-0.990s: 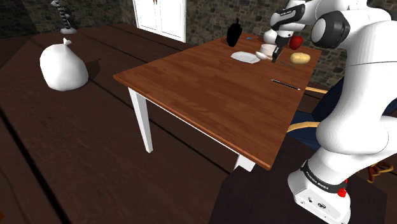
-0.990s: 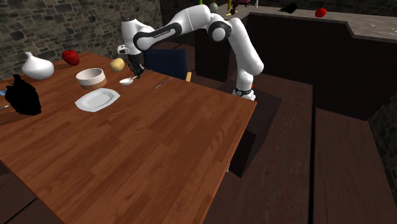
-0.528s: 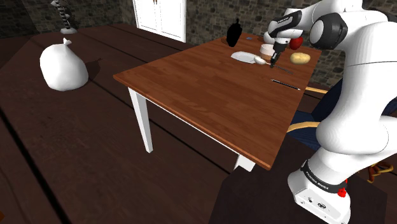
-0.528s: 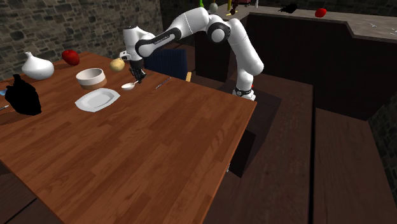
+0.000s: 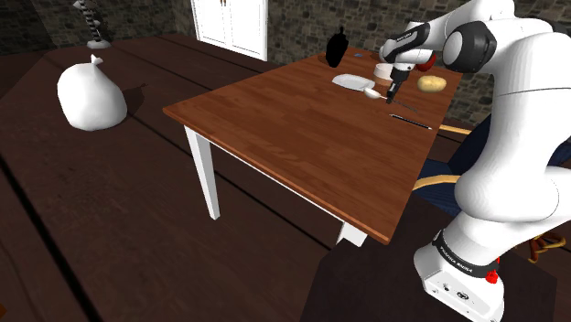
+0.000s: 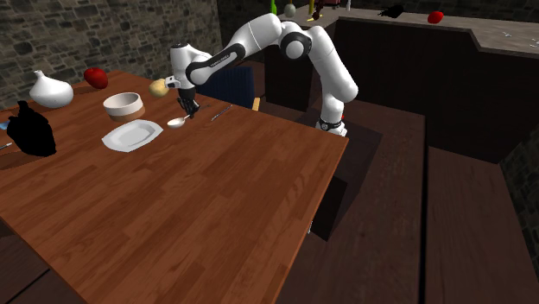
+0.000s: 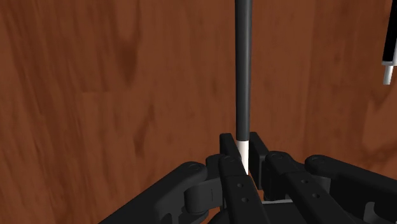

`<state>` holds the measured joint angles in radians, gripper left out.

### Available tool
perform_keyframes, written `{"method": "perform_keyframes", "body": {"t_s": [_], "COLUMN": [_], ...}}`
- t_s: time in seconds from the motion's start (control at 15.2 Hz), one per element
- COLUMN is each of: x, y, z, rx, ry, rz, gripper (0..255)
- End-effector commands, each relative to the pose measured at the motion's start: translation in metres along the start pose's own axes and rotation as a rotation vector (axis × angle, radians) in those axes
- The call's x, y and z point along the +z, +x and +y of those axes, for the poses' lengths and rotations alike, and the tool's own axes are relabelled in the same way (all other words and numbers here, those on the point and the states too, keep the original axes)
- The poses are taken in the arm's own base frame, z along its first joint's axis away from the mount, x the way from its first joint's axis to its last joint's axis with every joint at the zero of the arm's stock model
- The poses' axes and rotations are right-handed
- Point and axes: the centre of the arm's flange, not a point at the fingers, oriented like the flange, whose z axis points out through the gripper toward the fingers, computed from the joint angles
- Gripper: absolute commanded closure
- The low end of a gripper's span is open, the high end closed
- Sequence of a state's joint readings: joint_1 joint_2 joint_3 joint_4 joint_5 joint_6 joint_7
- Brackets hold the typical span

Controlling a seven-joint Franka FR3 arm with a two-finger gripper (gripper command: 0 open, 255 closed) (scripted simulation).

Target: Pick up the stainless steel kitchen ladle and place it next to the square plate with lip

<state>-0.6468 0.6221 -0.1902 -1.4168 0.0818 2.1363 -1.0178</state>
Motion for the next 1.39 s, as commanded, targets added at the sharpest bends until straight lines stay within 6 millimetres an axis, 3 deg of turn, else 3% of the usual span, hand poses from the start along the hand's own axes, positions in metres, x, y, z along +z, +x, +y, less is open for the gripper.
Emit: {"method": "perform_keyframes", "body": {"t_s": [0.0, 0.2, 0.26, 0.59, 0.86, 1.32], "x": [0.001, 0.001, 0.001, 0.001, -0.049, -0.049], "y": [0.000, 0.000, 0.000, 0.000, 0.000, 0.000], "z": [0.000, 0.000, 0.000, 0.000, 0.000, 0.000], "rx": [0.000, 0.000, 0.000, 0.000, 0.000, 0.000], "ry": [0.000, 0.000, 0.000, 0.000, 0.000, 0.000], "rz": [0.000, 0.000, 0.000, 0.000, 0.000, 0.000], "gripper": [255, 255, 0, 0, 0, 0]}}
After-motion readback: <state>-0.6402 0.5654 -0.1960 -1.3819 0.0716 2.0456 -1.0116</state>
